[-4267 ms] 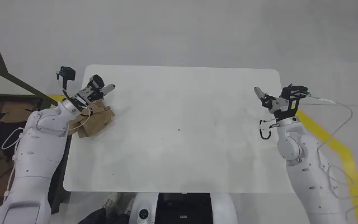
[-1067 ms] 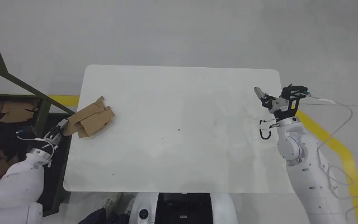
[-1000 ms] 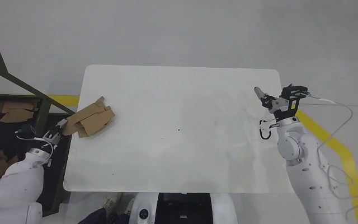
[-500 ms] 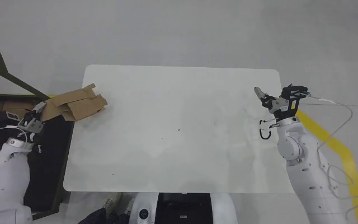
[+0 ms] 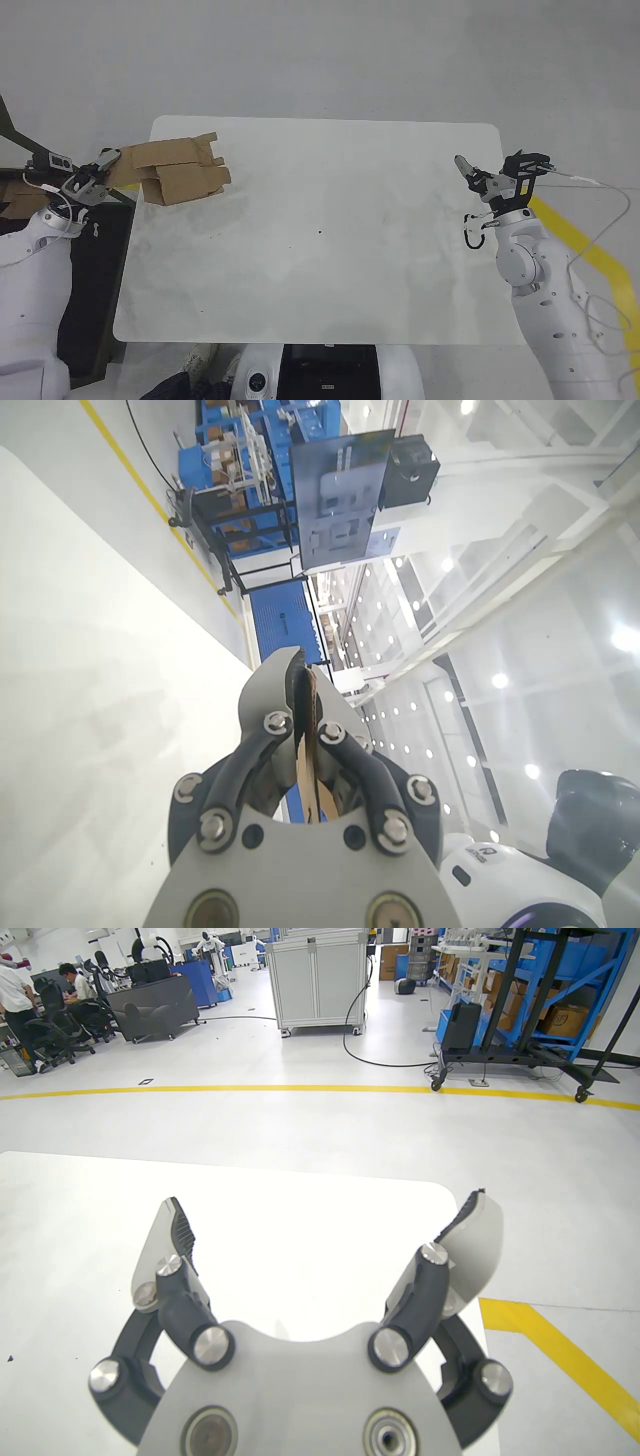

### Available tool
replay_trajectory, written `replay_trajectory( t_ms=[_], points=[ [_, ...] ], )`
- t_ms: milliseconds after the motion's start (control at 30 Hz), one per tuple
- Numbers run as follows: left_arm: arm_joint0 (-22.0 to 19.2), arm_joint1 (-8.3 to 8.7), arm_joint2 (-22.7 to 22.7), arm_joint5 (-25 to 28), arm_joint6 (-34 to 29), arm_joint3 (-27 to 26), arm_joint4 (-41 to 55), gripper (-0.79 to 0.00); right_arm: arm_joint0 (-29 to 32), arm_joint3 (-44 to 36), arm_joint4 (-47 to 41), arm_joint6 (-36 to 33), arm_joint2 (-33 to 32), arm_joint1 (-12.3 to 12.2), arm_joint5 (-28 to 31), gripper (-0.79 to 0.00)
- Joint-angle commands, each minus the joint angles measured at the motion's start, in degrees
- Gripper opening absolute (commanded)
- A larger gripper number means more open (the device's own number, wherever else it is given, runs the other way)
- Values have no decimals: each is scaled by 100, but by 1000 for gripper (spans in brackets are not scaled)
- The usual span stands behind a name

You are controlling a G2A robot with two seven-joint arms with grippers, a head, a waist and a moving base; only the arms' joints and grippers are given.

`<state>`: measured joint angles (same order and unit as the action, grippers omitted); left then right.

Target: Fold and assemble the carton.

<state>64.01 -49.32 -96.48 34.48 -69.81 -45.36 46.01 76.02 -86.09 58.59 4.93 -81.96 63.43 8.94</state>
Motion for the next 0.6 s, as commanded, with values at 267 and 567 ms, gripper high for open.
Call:
replay_trajectory(
  t_ms=[267,567],
  points=[
    [-410,-235,855,-190,-21,-465,-246,-785,0,0,0,0,0,0,0,0],
    [-643,-420,1497,-308,124,-877,-530,-785,0,0,0,0,0,0,0,0]
  ],
)
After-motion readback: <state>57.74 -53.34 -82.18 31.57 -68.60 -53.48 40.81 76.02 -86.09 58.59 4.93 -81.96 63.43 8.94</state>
